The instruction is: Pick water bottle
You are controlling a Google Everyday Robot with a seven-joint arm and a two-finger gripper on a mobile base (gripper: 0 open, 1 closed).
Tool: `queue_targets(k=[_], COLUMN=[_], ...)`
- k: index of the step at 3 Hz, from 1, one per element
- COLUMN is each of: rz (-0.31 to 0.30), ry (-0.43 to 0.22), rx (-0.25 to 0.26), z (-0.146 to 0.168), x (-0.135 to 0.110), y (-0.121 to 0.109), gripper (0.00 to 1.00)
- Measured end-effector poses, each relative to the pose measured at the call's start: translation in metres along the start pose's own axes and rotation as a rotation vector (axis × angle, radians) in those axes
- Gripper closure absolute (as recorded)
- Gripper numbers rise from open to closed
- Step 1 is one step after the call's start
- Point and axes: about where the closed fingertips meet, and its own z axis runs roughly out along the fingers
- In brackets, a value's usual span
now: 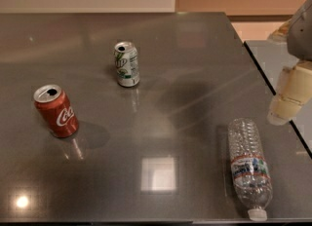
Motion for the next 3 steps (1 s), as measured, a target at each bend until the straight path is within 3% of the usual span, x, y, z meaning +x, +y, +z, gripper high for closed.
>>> queue_targets(k=[3], rz=[-0.014], ry=[-0.004], rx=[-0.001], z=[0.0003], x=[-0.0005], y=[0.0012], gripper=[0.00])
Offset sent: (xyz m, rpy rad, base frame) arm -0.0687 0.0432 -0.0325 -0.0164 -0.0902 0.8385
